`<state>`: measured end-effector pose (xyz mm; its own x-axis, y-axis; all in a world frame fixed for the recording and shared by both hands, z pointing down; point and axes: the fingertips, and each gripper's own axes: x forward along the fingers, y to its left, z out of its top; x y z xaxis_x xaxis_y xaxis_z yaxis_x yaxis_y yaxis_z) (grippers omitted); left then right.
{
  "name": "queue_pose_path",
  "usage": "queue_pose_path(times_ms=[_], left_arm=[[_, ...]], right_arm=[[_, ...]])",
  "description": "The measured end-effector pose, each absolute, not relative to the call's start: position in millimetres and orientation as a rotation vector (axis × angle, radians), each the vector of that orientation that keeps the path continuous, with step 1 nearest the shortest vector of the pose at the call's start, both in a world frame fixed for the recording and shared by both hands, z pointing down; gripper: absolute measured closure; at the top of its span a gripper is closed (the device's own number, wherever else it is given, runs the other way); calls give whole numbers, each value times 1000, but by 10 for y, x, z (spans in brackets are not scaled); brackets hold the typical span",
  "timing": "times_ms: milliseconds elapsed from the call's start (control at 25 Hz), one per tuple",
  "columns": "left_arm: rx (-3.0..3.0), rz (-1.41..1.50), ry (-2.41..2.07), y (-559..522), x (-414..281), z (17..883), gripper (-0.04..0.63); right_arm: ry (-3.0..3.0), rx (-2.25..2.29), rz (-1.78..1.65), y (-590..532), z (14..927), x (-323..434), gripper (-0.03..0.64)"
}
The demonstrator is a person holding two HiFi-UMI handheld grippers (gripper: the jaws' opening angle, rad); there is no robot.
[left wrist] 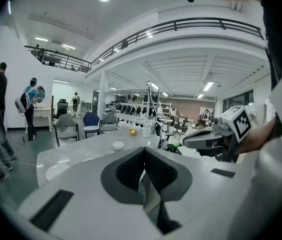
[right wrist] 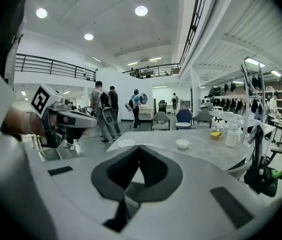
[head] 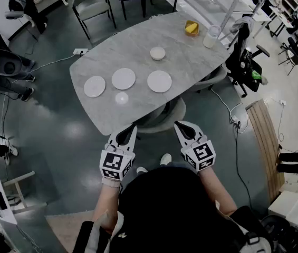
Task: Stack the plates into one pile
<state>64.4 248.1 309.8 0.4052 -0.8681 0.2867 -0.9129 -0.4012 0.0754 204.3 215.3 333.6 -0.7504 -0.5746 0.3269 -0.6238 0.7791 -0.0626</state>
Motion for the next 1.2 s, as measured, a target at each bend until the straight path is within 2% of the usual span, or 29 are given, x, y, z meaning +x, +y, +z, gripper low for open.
queue_pose_path(times_ms=[640, 1200], left_arm=[[2410, 398, -1606, 1821, 1130, 3232, 588], [2458, 488, -1355, 1069, 299, 3717, 588]], right_arm=[[-2747, 903, 296, 1445, 3399, 2378, 598], [-2556, 1091, 444, 757, 3767, 1695, 598]])
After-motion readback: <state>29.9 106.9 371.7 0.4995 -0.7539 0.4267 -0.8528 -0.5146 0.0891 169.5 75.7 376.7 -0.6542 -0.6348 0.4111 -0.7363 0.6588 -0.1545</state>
